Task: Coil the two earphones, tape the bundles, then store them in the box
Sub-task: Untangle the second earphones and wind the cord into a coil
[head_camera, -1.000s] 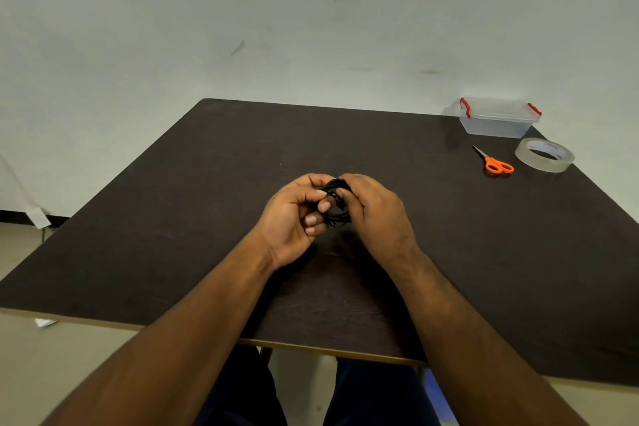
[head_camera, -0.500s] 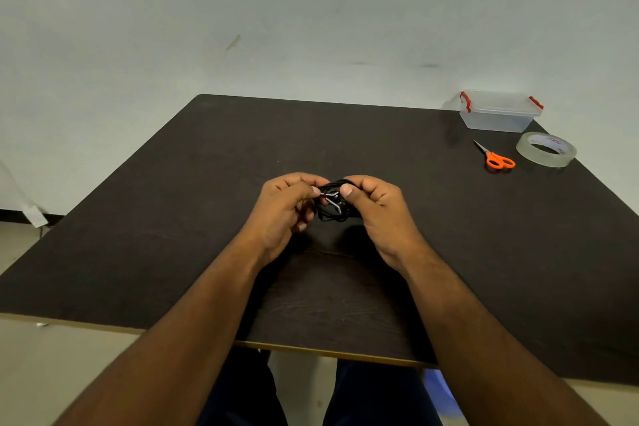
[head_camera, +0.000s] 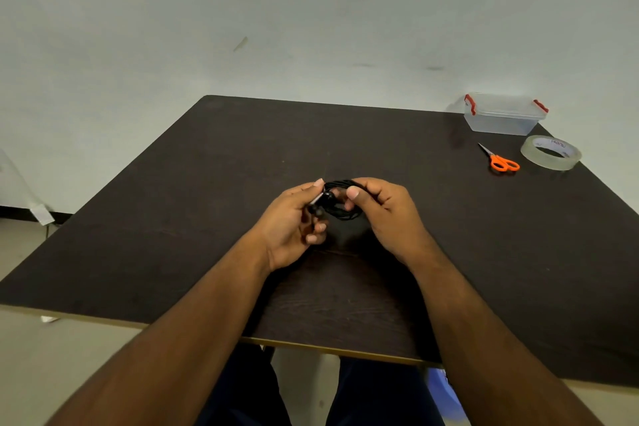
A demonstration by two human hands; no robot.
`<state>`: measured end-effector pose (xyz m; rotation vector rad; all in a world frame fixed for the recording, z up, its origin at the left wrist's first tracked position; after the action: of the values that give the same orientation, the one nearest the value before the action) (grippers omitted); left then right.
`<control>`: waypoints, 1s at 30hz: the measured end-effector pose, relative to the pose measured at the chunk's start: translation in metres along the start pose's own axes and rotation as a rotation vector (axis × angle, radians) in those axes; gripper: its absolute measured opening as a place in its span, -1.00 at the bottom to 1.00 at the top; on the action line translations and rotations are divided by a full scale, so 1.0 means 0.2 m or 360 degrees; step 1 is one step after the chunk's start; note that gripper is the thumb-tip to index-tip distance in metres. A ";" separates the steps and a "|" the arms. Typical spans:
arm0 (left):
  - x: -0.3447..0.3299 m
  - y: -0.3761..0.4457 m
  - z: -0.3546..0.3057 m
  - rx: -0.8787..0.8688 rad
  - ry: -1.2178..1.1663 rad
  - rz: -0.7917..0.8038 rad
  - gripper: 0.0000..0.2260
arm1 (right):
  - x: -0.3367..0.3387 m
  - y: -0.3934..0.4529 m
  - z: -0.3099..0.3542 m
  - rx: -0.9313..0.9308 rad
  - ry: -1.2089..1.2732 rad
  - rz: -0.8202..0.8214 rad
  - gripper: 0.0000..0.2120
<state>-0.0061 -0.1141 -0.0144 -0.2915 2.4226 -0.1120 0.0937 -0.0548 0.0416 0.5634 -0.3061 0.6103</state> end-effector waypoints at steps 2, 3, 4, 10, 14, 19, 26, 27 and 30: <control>-0.02 -0.01 0.05 0.0165 -0.0111 0.0036 -0.73 | 0.03 0.00 0.03 0.0134 -0.0326 -0.0091 -0.80; -0.03 -0.01 0.07 0.0236 -0.0136 0.0083 -0.71 | 0.04 0.00 0.05 0.0213 -0.0462 -0.0131 -0.83; -0.05 -0.02 0.08 0.0267 -0.0112 0.0126 -0.70 | 0.04 -0.01 0.07 0.0287 -0.0582 -0.0154 -0.84; -0.04 -0.01 -0.02 -0.0147 0.0436 -0.0028 -0.91 | 0.06 -0.01 0.09 0.0358 -0.0790 -0.0200 -0.84; -0.02 -0.03 -0.13 -0.0518 0.0563 -0.0142 -0.79 | 0.11 -0.01 0.04 0.0154 -0.0672 -0.0310 -0.80; -0.01 -0.06 -0.23 -0.0784 0.0775 -0.0202 -0.93 | 0.08 -0.02 -0.05 -0.0150 -0.0330 -0.0254 -0.72; 0.06 -0.08 -0.24 -0.0815 0.1570 -0.0561 -0.92 | -0.01 -0.05 -0.11 -0.0280 -0.0821 -0.0160 -0.92; 0.05 -0.07 -0.22 -0.0778 0.1753 -0.0561 -0.92 | -0.02 -0.05 -0.10 -0.0267 -0.0999 -0.0135 -0.92; 0.03 -0.05 -0.19 -0.0741 0.2126 -0.0539 -0.88 | -0.06 -0.05 -0.07 -0.0195 -0.1366 -0.0056 -0.90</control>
<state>-0.0345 -0.1252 0.0125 -1.1234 3.6707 0.1829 0.0919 -0.0596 0.0215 0.6895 -1.1306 0.2819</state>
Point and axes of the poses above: each hand's wrist, its own y-axis towards the middle knuckle, its own x-axis out of the back of the hand, z = x × y, the point moved 10 cm from there along y, towards the middle knuckle, and after that the axes turned 13 degrees about -y, right-handed, at the moved point
